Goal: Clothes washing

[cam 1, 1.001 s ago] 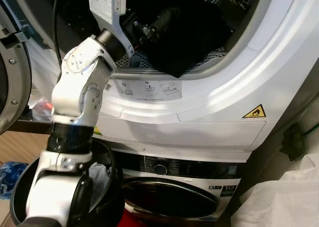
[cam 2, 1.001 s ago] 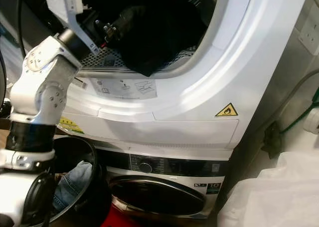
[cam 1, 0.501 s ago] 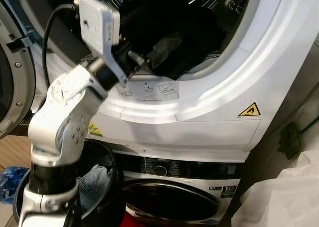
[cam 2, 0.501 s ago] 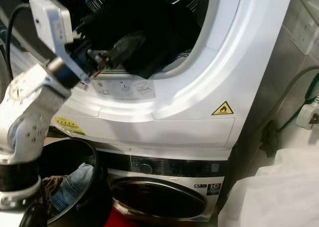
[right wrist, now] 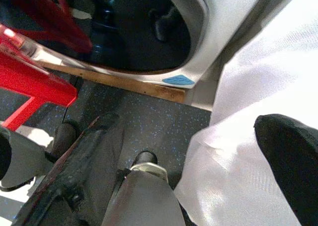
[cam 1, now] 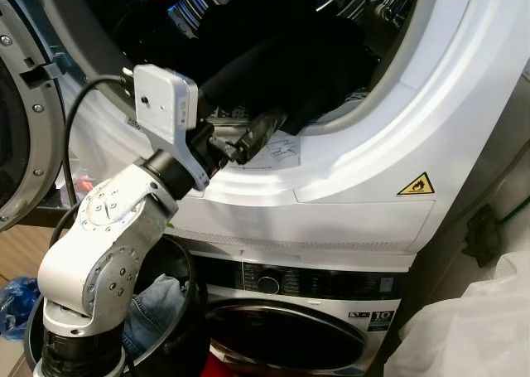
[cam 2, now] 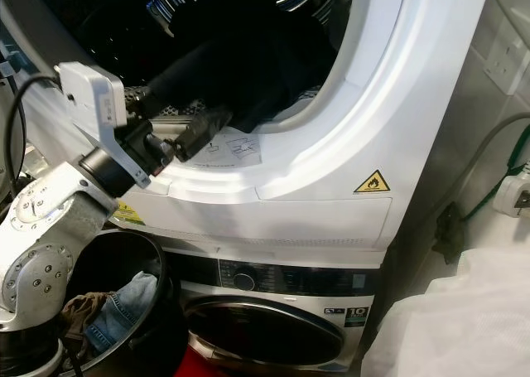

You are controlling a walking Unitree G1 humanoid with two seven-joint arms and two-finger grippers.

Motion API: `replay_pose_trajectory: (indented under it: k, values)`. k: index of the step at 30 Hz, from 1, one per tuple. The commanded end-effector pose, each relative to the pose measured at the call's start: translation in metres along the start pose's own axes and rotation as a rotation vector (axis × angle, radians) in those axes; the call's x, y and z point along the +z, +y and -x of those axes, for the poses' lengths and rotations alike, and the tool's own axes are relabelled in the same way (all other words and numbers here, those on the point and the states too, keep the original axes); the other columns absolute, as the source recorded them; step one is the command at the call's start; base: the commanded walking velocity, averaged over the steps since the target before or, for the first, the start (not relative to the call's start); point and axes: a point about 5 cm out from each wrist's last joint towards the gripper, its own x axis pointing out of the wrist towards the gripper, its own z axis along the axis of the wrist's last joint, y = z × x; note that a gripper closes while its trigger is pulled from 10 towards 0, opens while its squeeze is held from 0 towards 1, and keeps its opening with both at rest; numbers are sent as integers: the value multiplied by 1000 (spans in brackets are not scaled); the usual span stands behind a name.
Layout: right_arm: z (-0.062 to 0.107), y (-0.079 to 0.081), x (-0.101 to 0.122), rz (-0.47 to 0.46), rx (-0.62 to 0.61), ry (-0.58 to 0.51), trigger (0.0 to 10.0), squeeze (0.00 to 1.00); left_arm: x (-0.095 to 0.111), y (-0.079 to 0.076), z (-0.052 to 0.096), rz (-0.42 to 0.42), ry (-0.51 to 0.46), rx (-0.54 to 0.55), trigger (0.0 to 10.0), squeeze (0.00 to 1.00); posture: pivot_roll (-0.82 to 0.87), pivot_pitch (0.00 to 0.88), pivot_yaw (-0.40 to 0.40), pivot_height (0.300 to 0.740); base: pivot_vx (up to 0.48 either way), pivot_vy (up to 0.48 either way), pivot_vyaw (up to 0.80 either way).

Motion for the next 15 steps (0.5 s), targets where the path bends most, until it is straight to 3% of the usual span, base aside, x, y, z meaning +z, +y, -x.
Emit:
replay_pose_trajectory:
  k: [1,4,7,15]
  values:
    - [2,8,-4,13,30,19,10000,0,5,15,-9,49,-37,106,10000,0,121,27,107,740,0,0,0]
    - [1,8,-3,12,29,18,10000,0,-3,20,-11,55,-1,129,10000,0,95,21,112,740,0,0,0]
    - [1,7,-3,2,25,17,10000,0,-17,16,0,74,53,130,10000,0,94,25,111,740,0,0,0]
    - [3,6,-8,22,32,34,10000,0,-18,7,2,108,58,106,10000,0,112,27,101,740,0,0,0]
